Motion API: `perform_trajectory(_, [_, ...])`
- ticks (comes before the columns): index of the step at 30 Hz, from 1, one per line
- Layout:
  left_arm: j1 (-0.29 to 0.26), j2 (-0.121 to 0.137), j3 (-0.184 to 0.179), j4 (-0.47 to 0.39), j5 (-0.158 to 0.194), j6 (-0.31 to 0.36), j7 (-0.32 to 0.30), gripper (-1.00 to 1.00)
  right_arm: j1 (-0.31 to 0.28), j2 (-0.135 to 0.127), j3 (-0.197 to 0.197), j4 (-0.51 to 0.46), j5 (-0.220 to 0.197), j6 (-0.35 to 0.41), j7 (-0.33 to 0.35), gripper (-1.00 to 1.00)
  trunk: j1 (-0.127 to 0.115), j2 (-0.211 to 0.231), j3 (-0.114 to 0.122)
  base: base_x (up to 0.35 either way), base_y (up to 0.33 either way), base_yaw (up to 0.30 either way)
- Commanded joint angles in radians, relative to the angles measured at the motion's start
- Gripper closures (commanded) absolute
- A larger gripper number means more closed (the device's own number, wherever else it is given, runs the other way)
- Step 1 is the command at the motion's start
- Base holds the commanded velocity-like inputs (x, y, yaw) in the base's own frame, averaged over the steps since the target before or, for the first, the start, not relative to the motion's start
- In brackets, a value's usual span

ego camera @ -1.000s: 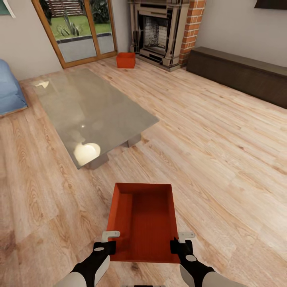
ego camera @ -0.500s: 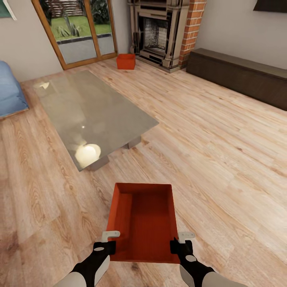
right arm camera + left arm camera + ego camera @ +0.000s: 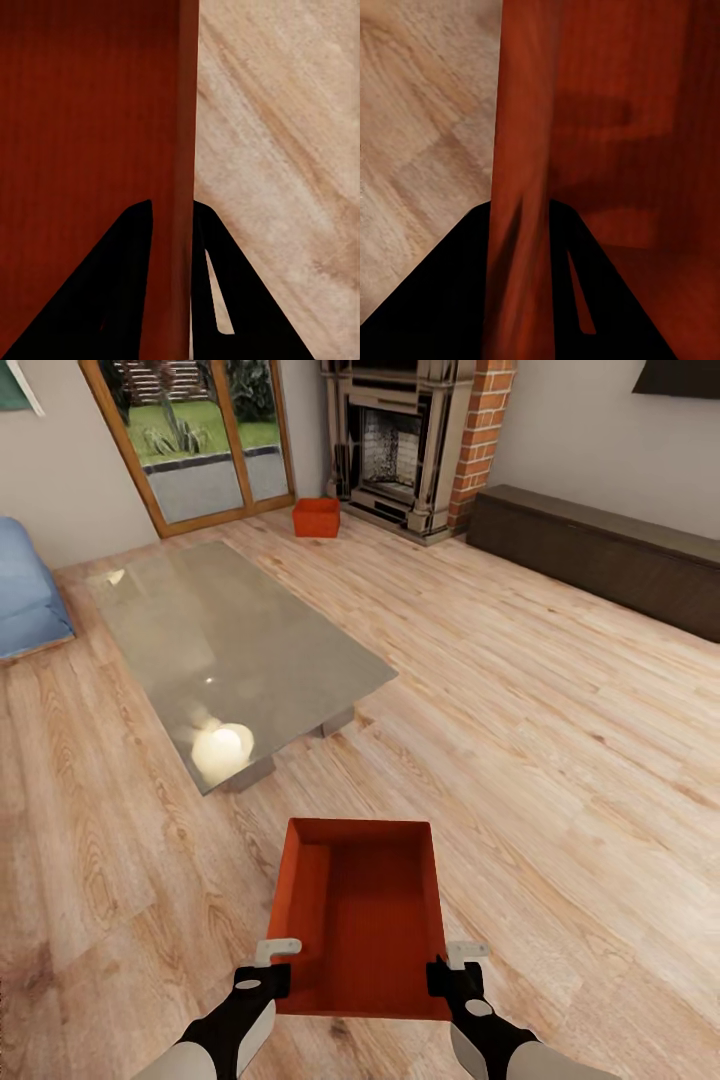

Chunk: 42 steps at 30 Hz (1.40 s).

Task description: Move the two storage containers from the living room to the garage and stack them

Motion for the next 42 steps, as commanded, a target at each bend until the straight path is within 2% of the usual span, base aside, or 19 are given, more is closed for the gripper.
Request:
perform_trajectory(1, [0.001, 0.000, 0.003, -0.001, 0.002, 0.007, 0.010, 1.00, -0.001, 0.001, -0.042, -0.005, 0.014, 0.001, -0.004, 1.00, -0.004, 0.007, 0.003, 0.000, 0.000, 0.000])
perform_trajectory(42, [0.001, 0.000, 0.003, -0.002, 0.002, 0.006, 0.010, 1.00, -0.001, -0.001, -0.040, -0.005, 0.026, 0.001, -0.002, 1.00, -0.161, 0.294, 0.131, 0.000, 0.000, 0.000])
